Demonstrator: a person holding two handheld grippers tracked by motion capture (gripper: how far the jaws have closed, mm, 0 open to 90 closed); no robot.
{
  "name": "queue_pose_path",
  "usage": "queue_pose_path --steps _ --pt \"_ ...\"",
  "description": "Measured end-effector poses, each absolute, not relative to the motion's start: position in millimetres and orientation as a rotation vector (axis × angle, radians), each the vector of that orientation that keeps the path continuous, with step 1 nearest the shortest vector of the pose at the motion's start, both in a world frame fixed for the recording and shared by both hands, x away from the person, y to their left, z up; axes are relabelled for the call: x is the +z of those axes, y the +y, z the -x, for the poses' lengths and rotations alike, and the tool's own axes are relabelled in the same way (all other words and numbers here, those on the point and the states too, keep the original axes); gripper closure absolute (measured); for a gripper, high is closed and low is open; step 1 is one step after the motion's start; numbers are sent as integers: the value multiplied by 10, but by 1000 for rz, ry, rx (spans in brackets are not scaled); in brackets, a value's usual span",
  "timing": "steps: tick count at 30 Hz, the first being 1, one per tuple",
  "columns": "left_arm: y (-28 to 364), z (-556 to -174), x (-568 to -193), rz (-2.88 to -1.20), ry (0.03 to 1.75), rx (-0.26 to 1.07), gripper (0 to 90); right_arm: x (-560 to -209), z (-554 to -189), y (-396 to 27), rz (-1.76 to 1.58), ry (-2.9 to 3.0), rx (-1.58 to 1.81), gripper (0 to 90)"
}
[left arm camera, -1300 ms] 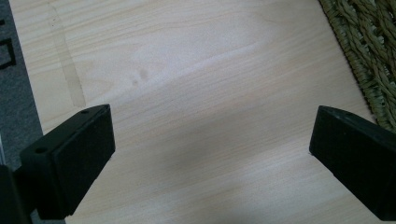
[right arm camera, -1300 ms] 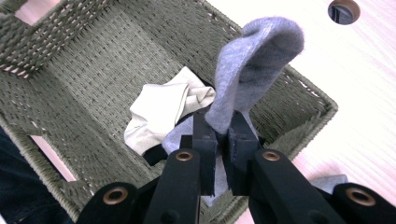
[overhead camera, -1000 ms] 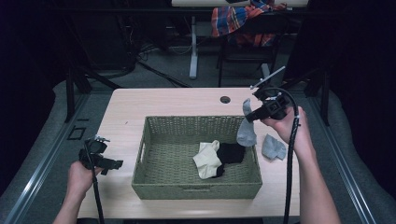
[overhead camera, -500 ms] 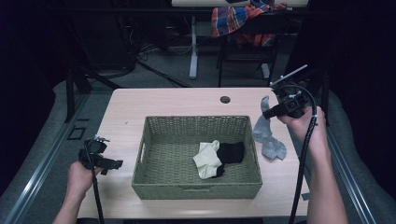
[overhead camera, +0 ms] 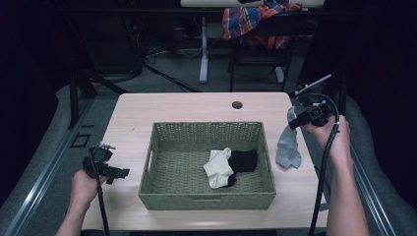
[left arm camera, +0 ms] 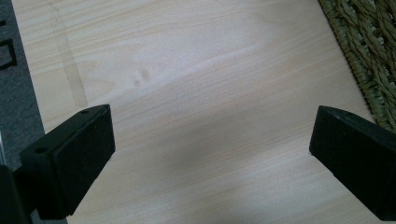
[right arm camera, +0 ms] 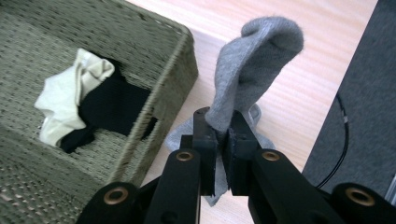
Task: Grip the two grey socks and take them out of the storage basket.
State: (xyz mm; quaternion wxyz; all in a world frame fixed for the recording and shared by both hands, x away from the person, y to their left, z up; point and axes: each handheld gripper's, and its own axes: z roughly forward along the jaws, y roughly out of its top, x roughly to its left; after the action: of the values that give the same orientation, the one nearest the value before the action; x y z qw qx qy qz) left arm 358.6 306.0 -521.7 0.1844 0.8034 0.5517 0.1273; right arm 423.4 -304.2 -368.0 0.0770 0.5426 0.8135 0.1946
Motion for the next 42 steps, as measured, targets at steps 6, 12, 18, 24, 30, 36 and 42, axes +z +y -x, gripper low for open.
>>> queue_pose_path --steps 6,12,18,24,30,36,42 --pt "3061 -3587 -5218 -2268 1552 356 3 -3944 -4370 -3108 -1689 2460 539 853" --pt "3058 -3588 -5221 -2267 1552 360 3 -4177 -4465 -3213 -1747 2472 519 853" --pt "3060 -3588 -5218 -2267 1551 356 3 -4397 -4538 -3213 -1778 2481 486 852" --pt "3058 -3587 -5216 -2267 1549 357 3 -4584 -4608 -3130 -1765 2510 455 852" --pt "3059 -3587 -5215 -2266 1550 356 3 -4800 -4658 -3033 -1758 2474 449 850" --pt "3060 -3586 -5216 -2262 1552 360 3 -4934 -4717 -2994 -1745 2493 411 782" --pt "3059 -3586 -5216 -2261 1552 360 3 -4960 -4718 -2975 -1758 2472 428 676"
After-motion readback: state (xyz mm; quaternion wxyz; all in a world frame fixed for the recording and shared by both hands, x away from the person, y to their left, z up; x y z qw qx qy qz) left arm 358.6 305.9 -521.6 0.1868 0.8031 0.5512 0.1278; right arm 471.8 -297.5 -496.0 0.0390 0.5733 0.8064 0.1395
